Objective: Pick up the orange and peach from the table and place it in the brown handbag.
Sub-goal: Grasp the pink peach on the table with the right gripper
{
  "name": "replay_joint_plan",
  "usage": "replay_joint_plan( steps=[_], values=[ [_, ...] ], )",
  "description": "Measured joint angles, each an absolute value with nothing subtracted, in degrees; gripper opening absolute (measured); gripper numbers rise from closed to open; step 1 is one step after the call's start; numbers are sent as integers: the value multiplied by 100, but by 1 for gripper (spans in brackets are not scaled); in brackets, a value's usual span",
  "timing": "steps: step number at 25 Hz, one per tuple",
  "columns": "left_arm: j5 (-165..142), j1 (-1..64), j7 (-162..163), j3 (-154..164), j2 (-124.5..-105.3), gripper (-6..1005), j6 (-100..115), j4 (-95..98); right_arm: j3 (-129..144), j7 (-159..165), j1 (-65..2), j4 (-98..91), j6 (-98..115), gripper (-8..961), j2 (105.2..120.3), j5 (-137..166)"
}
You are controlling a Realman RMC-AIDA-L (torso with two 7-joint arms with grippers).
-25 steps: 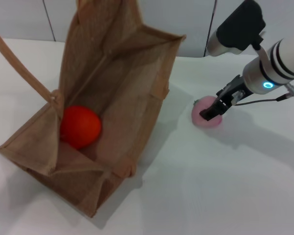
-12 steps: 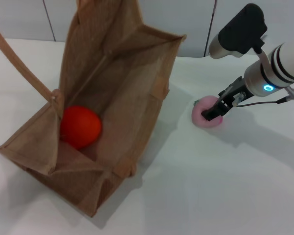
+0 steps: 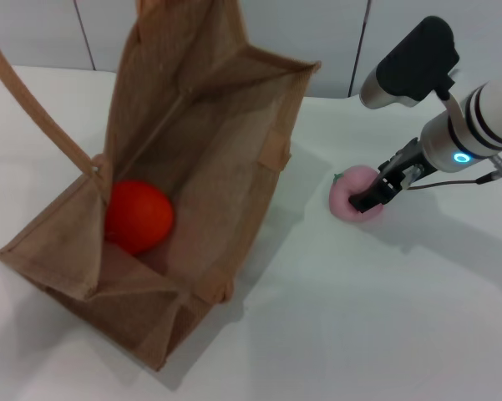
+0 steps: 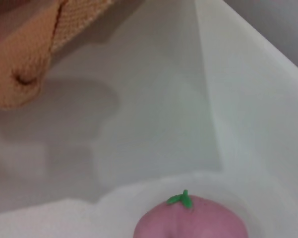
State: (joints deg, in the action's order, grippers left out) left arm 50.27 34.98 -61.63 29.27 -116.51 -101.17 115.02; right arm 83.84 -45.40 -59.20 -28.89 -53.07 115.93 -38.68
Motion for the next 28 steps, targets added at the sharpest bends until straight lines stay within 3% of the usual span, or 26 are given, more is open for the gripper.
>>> replay_joint_plan(
  steps=[9, 28],
  values=[
    [5027, 3524, -6182, 2927, -11655, 174, -10116, 11351, 8393, -4552, -5917, -2833, -5306, 785, 11602, -3959],
    [4958, 3579, -6217, 2926, -11654, 190, -10160, 11195, 8391, -4639, -5880, -2886, -5295, 543, 11601, -4155]
  ],
)
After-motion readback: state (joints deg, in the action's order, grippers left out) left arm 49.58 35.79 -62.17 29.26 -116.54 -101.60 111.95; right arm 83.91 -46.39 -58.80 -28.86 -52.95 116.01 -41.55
